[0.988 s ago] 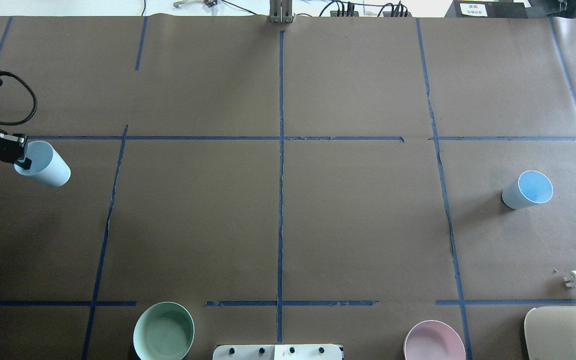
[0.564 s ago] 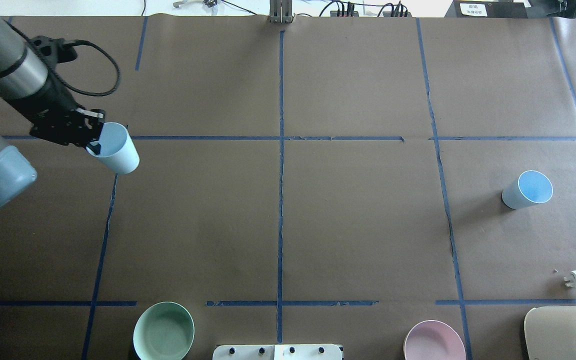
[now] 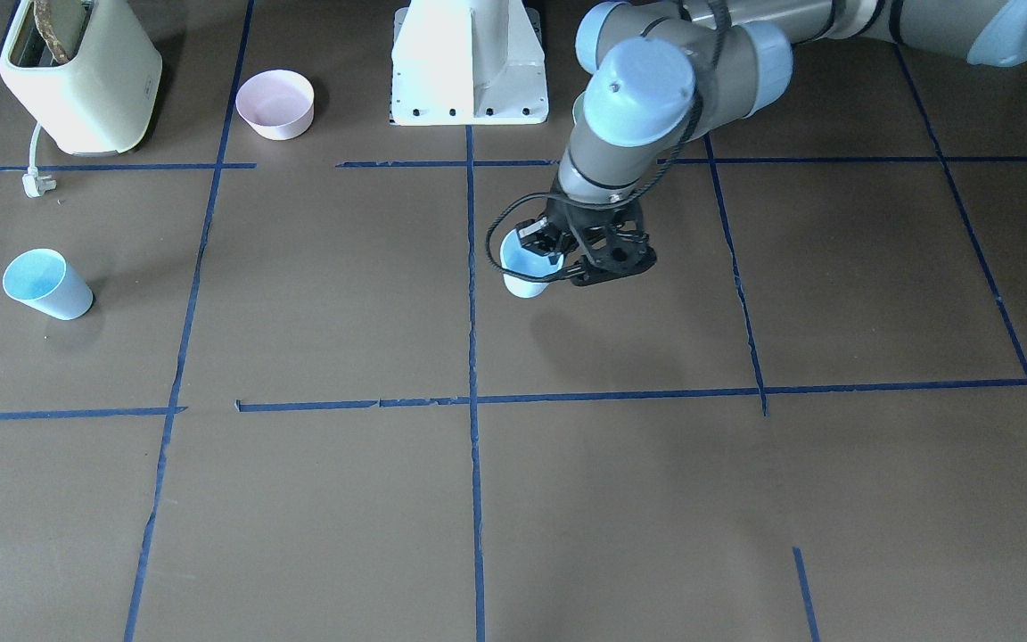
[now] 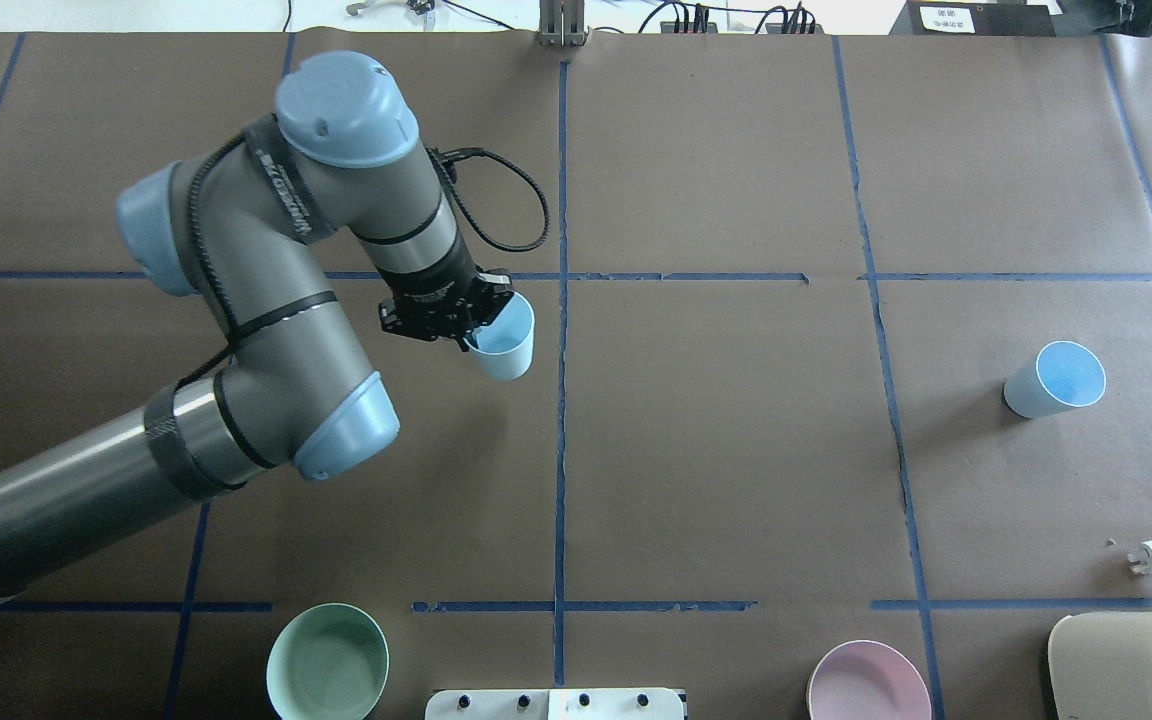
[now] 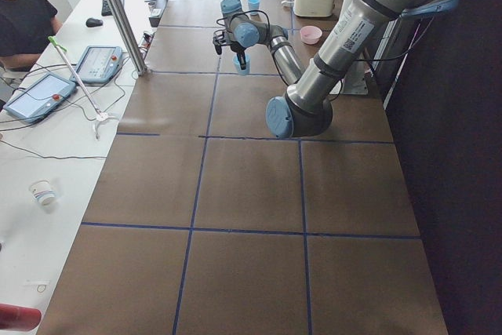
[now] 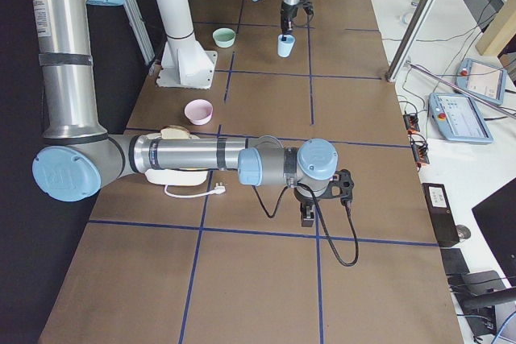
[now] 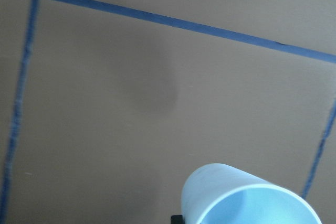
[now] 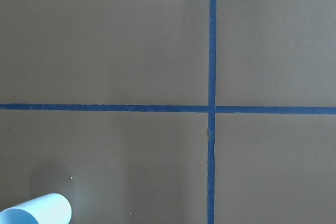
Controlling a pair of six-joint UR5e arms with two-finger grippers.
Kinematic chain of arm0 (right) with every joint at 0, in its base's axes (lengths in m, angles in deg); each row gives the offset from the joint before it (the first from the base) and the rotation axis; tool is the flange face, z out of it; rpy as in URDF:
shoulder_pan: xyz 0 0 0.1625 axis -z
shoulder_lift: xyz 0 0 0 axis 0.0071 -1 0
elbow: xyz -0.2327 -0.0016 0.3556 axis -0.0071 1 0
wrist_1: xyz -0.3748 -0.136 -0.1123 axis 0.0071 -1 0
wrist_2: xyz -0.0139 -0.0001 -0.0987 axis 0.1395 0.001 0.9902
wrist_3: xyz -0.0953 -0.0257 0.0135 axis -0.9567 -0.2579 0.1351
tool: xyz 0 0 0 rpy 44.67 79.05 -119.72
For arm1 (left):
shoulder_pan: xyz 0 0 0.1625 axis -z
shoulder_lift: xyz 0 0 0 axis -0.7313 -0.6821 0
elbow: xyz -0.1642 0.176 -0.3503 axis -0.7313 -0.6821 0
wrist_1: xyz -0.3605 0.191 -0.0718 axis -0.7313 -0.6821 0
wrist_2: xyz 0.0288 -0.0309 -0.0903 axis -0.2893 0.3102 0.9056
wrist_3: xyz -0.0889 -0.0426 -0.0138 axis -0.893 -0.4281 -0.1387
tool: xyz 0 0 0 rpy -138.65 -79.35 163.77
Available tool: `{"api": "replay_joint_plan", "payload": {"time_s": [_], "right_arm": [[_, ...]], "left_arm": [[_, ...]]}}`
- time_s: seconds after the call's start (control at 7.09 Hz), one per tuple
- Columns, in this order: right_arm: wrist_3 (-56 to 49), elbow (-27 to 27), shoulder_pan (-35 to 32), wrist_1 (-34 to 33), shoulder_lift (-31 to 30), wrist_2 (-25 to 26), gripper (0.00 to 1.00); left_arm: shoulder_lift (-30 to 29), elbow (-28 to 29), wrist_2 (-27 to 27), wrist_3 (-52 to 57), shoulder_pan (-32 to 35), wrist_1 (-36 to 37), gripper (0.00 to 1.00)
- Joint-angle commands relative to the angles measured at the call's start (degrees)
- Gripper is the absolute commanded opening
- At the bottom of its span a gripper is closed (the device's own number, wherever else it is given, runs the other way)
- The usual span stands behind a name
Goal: Stack blue cups with both arms
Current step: 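Carry the light-blue cup with the left gripper to the table center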
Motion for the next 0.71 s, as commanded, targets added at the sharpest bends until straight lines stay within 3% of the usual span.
{"api": "replay_joint_plan", "payload": {"time_s": [0.0,0.56], "right_arm": [[0.07,-0.16,-0.04,0.03,0.01,-0.23,1.00],[0.07,-0.16,0.05,0.03,0.19,-0.14,1.00]], "left_arm": [[-3.28,5.66,-2.96,-3.40,-3.28,-4.84,0.00],[-2.67,5.57,-3.04,-3.40,-4.25,-4.84,0.06]]}}
